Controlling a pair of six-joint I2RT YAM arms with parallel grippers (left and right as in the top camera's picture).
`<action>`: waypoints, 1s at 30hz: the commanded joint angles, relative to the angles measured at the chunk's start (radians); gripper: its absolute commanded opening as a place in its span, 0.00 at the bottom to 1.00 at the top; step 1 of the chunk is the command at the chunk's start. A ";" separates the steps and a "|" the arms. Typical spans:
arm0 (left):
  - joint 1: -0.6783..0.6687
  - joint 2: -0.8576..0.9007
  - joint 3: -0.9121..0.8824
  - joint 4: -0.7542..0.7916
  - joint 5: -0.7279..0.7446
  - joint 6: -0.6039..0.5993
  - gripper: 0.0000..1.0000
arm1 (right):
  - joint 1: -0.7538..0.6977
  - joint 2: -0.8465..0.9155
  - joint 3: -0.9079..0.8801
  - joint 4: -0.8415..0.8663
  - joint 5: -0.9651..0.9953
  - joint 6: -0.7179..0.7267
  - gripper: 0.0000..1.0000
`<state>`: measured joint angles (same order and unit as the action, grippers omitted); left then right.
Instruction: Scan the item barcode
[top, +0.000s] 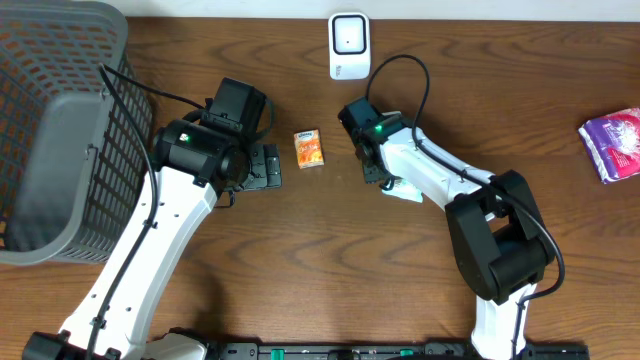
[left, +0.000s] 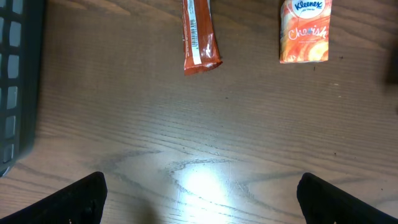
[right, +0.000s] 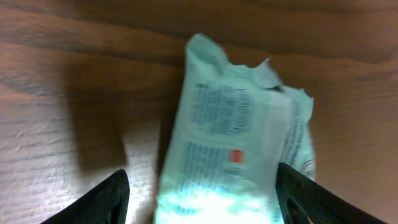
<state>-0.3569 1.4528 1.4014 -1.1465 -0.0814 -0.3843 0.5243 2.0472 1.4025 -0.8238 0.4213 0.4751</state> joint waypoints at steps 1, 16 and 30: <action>0.002 0.000 0.005 -0.004 -0.006 0.014 0.98 | -0.010 0.003 -0.065 0.051 -0.039 0.026 0.70; 0.002 0.000 0.005 -0.004 -0.006 0.014 0.98 | -0.119 0.003 -0.106 0.077 -0.302 0.036 0.38; 0.002 0.000 0.005 -0.004 -0.006 0.014 0.98 | -0.294 -0.012 0.042 0.080 -1.168 -0.165 0.02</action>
<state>-0.3569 1.4528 1.4014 -1.1473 -0.0814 -0.3843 0.2531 2.0201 1.3827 -0.7498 -0.3340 0.4049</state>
